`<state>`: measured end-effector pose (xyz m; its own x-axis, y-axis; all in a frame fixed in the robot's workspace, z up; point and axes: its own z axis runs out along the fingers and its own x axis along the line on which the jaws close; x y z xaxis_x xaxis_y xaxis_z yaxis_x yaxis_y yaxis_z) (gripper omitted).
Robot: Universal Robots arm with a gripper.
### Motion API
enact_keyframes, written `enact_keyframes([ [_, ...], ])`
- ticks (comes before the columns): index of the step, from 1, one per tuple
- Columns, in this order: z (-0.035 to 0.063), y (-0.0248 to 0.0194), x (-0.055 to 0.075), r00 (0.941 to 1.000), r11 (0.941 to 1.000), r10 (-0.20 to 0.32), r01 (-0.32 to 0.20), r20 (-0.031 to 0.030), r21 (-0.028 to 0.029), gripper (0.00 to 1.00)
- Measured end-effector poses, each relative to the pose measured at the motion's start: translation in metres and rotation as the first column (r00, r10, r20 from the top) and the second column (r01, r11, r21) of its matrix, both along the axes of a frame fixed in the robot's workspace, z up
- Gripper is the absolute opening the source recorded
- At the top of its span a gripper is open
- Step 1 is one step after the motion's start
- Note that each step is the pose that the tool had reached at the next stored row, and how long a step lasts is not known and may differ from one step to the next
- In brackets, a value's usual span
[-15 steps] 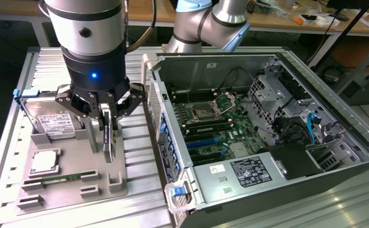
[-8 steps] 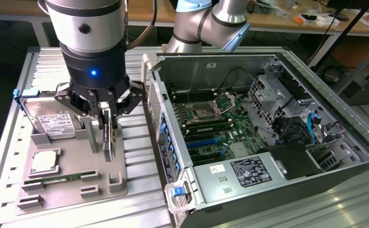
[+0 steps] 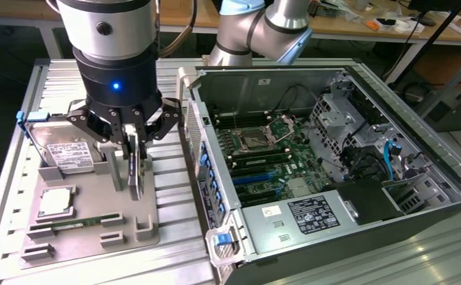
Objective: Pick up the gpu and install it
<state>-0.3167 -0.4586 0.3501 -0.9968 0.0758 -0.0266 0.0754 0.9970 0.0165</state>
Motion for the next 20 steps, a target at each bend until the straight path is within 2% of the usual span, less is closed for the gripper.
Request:
enact_keyframes([
  [20,0.0146,0.0000,0.000,1.0000,0.9999,0.000,0.000,0.0000,-0.0122,0.27],
])
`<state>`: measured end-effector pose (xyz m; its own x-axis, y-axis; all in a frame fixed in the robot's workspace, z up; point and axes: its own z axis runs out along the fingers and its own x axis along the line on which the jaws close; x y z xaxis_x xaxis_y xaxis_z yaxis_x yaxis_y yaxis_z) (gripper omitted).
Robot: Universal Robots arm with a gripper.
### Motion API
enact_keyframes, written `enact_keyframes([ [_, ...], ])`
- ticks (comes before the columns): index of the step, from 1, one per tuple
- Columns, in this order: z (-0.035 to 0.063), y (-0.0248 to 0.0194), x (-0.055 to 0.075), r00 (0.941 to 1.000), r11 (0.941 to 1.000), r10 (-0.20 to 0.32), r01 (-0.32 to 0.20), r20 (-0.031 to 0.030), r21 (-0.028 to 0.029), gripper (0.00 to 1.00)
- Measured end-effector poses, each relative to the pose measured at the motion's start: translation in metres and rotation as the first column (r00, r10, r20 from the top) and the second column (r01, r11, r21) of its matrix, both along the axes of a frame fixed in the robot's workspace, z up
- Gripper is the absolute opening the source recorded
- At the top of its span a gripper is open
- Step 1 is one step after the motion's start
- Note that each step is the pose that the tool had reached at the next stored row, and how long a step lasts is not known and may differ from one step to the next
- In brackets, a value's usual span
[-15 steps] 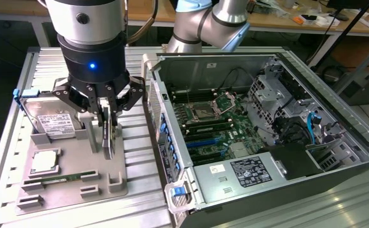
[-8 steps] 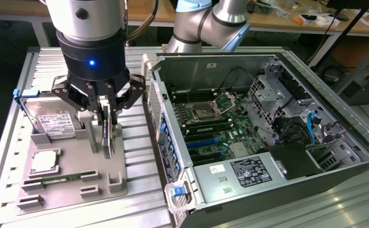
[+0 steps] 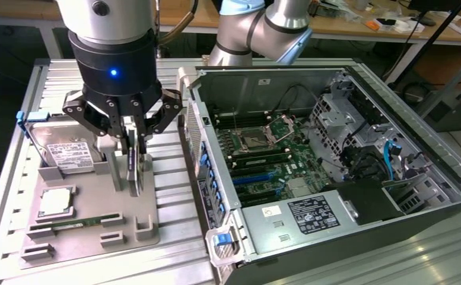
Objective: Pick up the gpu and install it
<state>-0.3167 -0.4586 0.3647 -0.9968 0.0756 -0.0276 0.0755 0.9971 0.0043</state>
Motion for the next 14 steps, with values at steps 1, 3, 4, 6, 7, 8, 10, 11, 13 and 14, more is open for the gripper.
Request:
enact_keyframes([
  [1,0.0008,0.0000,0.0000,1.0000,1.0000,0.000,0.000,0.0000,-0.0006,0.27],
  [3,0.0022,0.0000,0.0000,1.0000,1.0000,0.000,0.000,0.0000,-0.0017,0.27],
  [4,0.0030,0.0000,0.0000,1.0000,1.0000,0.000,0.000,0.0000,-0.0024,0.27],
  [6,0.0043,0.0000,0.0000,1.0000,1.0000,0.000,0.000,0.0001,-0.0037,0.27],
  [7,0.0050,0.0000,0.0000,1.0000,1.0000,0.000,0.000,0.0001,-0.0044,0.27],
  [8,0.0058,0.0000,0.0000,1.0000,1.0000,0.000,0.000,0.0000,-0.0052,0.27],
  [10,0.0072,0.0000,0.0000,1.0000,1.0000,0.000,0.000,0.0000,-0.0067,0.27],
  [11,0.0079,0.0000,0.0000,1.0000,1.0000,0.000,0.000,0.0000,-0.0076,0.27],
  [13,0.0093,0.0000,0.0000,1.0000,1.0000,0.000,0.000,0.0000,-0.0091,0.27],
  [14,0.0100,0.0000,0.0000,1.0000,1.0000,0.000,0.000,0.0000,-0.0098,0.27],
])
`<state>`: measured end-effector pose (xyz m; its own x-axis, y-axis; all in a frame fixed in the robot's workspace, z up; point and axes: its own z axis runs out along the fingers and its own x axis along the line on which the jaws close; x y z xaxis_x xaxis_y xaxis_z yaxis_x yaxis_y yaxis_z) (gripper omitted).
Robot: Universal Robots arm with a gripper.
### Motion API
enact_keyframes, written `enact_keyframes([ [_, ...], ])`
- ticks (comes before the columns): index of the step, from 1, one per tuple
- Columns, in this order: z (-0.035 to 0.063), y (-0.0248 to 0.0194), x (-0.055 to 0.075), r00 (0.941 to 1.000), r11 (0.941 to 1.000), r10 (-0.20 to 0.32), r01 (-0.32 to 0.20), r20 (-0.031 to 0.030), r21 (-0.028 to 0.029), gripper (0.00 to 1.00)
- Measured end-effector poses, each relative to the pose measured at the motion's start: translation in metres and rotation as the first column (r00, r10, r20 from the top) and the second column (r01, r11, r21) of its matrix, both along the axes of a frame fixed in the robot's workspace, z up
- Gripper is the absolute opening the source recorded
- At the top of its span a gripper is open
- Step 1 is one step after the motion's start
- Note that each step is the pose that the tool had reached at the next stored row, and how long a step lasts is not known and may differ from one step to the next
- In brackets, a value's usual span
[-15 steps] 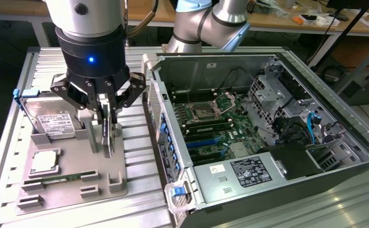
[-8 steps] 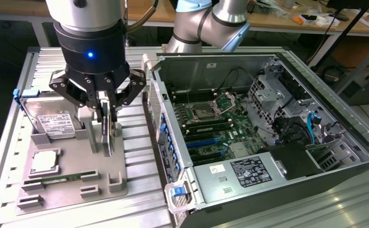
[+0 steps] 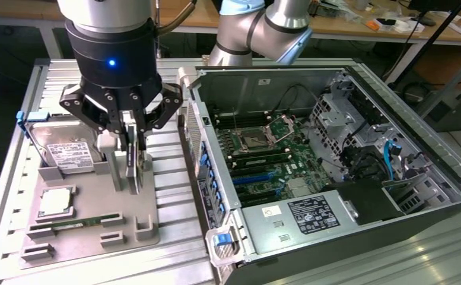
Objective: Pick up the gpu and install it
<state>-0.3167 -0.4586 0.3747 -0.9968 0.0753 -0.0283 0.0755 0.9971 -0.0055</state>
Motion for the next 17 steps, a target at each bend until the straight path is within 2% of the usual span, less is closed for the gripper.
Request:
enact_keyframes([
  [11,0.0068,0.0000,0.000,1.0000,1.0000,0.000,0.000,0.0001,-0.0078,0.27],
  [17,0.0113,0.0000,0.000,1.0000,0.9999,0.000,0.000,0.0001,-0.0151,0.27],
])
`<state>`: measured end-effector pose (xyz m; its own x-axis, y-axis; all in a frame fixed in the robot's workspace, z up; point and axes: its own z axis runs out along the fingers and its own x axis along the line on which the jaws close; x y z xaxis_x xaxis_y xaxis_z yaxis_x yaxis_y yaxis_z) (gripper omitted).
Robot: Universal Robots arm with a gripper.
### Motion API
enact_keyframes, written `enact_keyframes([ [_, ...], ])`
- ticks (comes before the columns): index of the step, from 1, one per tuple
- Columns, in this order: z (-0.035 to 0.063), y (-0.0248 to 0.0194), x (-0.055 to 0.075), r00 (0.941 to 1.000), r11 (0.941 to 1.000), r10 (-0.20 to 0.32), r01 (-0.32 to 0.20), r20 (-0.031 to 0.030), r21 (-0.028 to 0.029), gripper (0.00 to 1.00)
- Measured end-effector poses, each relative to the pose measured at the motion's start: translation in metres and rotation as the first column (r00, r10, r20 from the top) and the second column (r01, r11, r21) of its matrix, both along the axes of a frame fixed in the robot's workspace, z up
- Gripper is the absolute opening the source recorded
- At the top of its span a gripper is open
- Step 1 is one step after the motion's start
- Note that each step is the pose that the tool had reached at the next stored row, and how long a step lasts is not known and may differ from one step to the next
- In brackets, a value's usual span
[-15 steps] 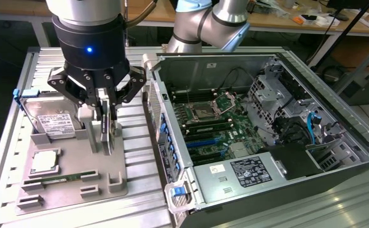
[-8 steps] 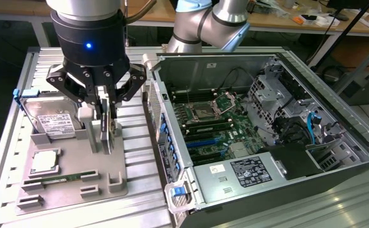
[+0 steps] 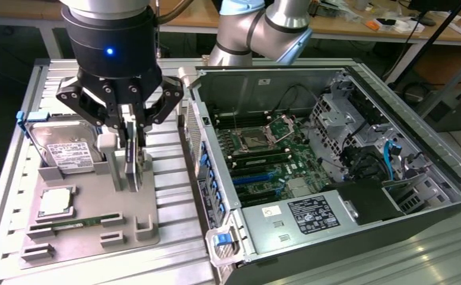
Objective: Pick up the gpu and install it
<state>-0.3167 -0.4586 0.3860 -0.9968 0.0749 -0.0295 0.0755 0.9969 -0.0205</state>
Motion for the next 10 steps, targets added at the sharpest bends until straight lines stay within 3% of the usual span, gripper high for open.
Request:
enact_keyframes([
  [10,0.0080,0.0000,0.0000,1.0000,0.9999,0.000,0.000,0.0000,-0.0141,0.27],
])
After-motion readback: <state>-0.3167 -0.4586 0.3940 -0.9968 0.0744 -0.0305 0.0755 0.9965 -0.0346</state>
